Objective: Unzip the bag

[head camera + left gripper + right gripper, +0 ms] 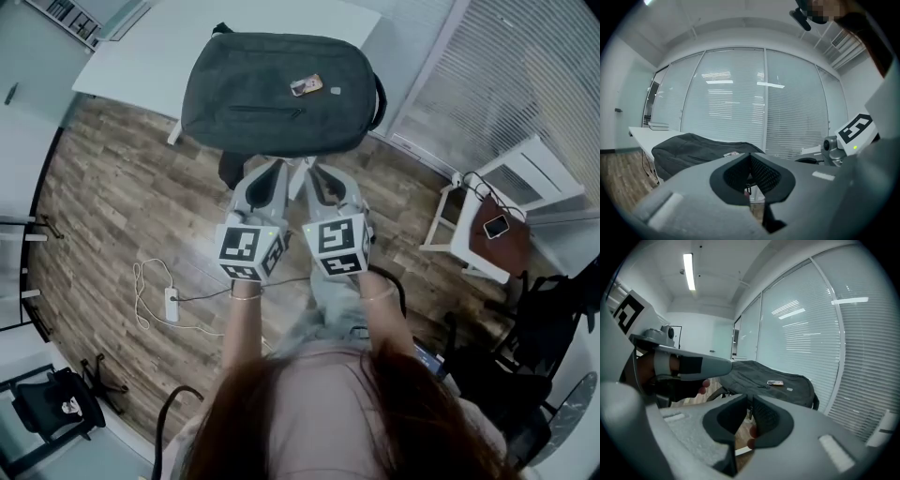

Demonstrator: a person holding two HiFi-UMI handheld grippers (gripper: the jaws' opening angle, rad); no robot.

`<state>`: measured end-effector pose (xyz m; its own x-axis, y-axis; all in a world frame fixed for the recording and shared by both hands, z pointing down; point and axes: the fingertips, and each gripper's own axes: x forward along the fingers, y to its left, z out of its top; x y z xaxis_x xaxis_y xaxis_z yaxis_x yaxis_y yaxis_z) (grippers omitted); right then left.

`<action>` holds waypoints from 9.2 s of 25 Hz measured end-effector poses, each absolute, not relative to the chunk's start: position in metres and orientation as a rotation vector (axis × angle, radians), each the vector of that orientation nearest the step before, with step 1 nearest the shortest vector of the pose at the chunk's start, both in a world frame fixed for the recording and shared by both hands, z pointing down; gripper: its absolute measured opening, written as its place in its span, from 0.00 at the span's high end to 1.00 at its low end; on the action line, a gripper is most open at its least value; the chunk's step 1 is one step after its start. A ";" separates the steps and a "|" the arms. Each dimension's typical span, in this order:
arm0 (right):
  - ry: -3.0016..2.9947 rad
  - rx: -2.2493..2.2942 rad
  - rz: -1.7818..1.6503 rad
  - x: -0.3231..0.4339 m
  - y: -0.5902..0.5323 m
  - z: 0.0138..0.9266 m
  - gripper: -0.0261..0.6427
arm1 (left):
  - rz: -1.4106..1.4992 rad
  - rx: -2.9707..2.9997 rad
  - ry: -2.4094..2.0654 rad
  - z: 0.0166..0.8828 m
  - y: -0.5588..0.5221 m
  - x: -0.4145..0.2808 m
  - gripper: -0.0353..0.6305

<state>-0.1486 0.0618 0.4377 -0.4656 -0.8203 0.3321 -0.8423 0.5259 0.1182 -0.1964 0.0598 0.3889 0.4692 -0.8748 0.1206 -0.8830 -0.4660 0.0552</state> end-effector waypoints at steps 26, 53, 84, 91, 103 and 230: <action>-2.387 1.335 0.285 -0.163 0.015 0.518 0.90 | 0.282 2.511 -1.445 0.463 -0.020 -0.188 0.93; -2.152 1.452 0.091 -0.126 0.013 0.526 0.94 | 0.311 2.455 -1.393 0.476 -0.019 -0.188 0.94; -1.981 1.482 0.090 -0.078 -0.006 0.532 0.94 | 0.314 2.431 -1.378 0.483 -0.018 -0.192 0.94; -2.010 1.438 0.084 -0.056 -0.016 0.531 0.94 | 0.328 2.405 -1.415 0.484 -0.017 -0.190 0.94; -2.052 1.331 0.004 -0.034 -0.032 0.529 0.94 | 0.348 2.372 -1.454 0.486 -0.019 -0.188 0.94; -2.293 0.547 -0.224 0.014 -0.208 0.505 0.94 | 0.383 2.213 -1.566 0.431 -0.108 -0.077 0.79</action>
<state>0.0141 -0.2077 0.5055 -0.6235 -0.4500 0.6394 -0.3178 0.8930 0.3185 -0.0773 -0.1084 0.4311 0.3344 -0.8326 0.4415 -0.9424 -0.2916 0.1640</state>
